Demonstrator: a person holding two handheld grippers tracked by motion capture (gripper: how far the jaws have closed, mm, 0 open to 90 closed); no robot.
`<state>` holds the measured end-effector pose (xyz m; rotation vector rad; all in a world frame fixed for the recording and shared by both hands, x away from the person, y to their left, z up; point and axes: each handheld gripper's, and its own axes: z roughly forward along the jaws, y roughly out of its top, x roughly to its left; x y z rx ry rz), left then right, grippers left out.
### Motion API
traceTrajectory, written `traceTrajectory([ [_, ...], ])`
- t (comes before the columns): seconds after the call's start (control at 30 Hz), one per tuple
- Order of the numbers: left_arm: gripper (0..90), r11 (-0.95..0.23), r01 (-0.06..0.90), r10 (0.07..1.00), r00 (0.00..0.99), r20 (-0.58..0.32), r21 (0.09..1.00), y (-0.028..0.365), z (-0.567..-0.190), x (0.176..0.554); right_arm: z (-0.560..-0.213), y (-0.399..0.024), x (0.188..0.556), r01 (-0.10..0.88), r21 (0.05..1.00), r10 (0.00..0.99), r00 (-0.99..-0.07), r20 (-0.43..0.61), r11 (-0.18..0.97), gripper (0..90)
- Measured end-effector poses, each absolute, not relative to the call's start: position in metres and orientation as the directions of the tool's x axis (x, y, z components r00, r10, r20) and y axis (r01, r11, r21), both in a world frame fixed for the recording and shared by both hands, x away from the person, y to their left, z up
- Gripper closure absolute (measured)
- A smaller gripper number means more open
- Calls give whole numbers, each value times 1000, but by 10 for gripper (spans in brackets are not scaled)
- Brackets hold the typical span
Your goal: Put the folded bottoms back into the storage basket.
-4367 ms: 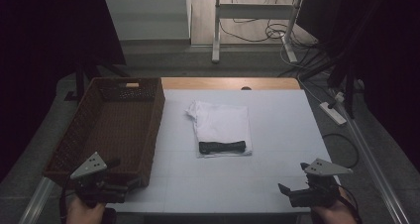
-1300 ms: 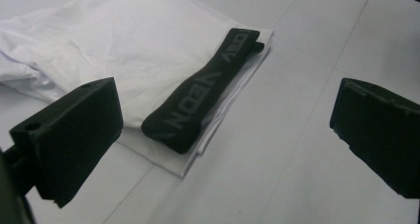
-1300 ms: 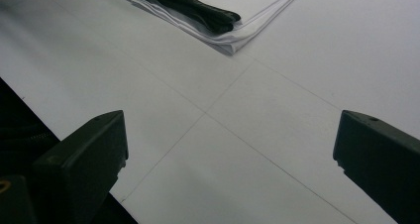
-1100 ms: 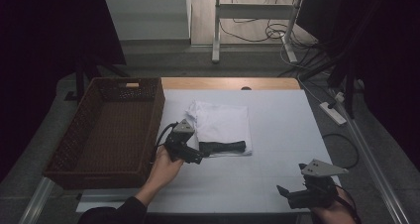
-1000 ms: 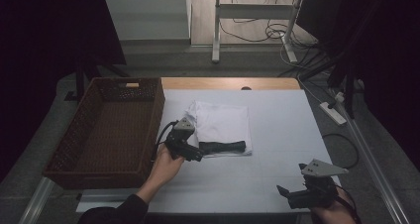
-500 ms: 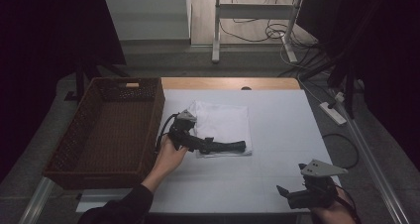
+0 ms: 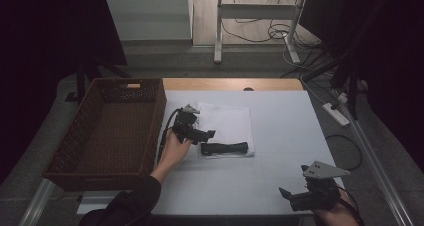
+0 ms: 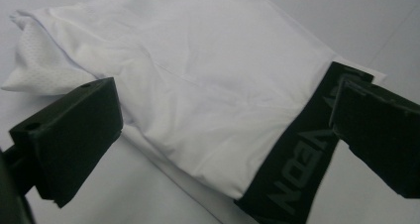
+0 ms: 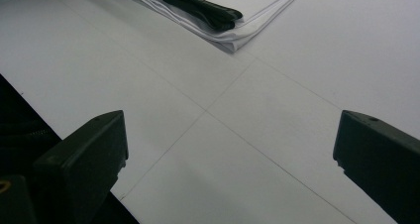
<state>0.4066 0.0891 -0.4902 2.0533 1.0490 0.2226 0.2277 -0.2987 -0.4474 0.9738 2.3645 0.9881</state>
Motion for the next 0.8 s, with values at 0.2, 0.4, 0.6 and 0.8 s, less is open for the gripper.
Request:
traceTrajectory([
  [0.2,0,-306,629,785,591,-185,715,90,-495,421,-448,-298,228,447,733,725,-683,-90,512,12],
  [0.4,1,-306,643,799,574,-178,701,90,-497,436,-448,-298,228,448,731,723,-685,-90,515,12],
  [0.6,1,-327,653,815,560,-145,683,91,-496,451,-448,-298,228,447,730,720,-688,-88,516,12],
  [0.8,1,-304,680,835,527,-156,667,99,-496,466,-448,-298,228,446,728,718,-691,-90,520,12],
])
